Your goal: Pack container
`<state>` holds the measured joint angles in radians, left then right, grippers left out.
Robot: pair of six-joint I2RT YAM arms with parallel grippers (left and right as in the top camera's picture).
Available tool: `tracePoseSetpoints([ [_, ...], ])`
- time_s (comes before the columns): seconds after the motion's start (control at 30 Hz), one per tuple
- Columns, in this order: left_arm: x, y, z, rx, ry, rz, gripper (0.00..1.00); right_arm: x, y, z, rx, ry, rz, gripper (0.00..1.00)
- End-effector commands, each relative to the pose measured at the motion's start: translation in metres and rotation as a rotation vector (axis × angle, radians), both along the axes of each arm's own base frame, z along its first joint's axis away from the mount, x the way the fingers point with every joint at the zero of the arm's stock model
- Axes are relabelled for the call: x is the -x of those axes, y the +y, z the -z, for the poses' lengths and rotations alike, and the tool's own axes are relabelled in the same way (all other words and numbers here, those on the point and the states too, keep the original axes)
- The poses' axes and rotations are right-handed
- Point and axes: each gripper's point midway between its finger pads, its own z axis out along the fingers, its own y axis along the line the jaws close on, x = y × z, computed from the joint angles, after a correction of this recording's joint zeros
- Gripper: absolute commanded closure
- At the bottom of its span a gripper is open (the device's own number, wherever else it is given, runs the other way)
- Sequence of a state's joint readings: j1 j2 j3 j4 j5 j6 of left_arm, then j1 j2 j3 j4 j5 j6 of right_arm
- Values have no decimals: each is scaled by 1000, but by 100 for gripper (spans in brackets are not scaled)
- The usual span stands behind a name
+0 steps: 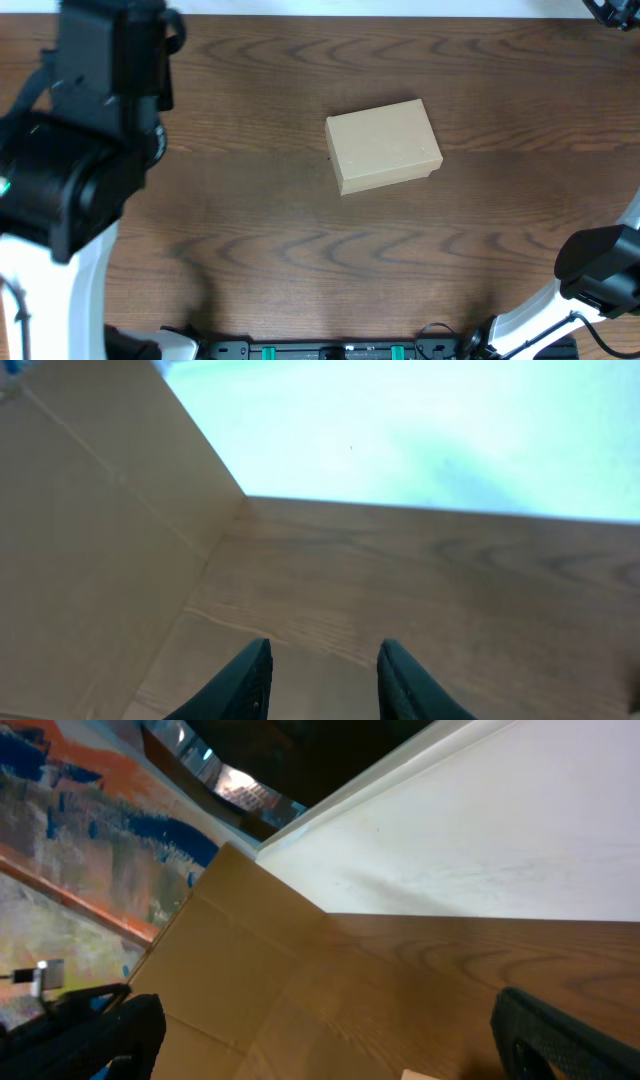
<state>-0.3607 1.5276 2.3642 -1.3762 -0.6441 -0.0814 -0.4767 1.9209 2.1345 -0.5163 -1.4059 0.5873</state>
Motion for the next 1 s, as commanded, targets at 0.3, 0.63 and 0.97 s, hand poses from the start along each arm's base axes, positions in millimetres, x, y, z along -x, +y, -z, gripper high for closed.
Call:
tracePoseSetpoints([
  [0.3, 9, 9, -8, -3, -32, -38, 4, 12, 2, -16, 26, -52, -6, 1],
  [0.63, 10, 10, -7, -6, -24, -38, 5, 12, 2, -16, 26, -52, -6, 1],
  [0.97, 10, 10, -7, -6, -23, -38, 5, 18, 6, -17, 9, -49, -44, 1],
])
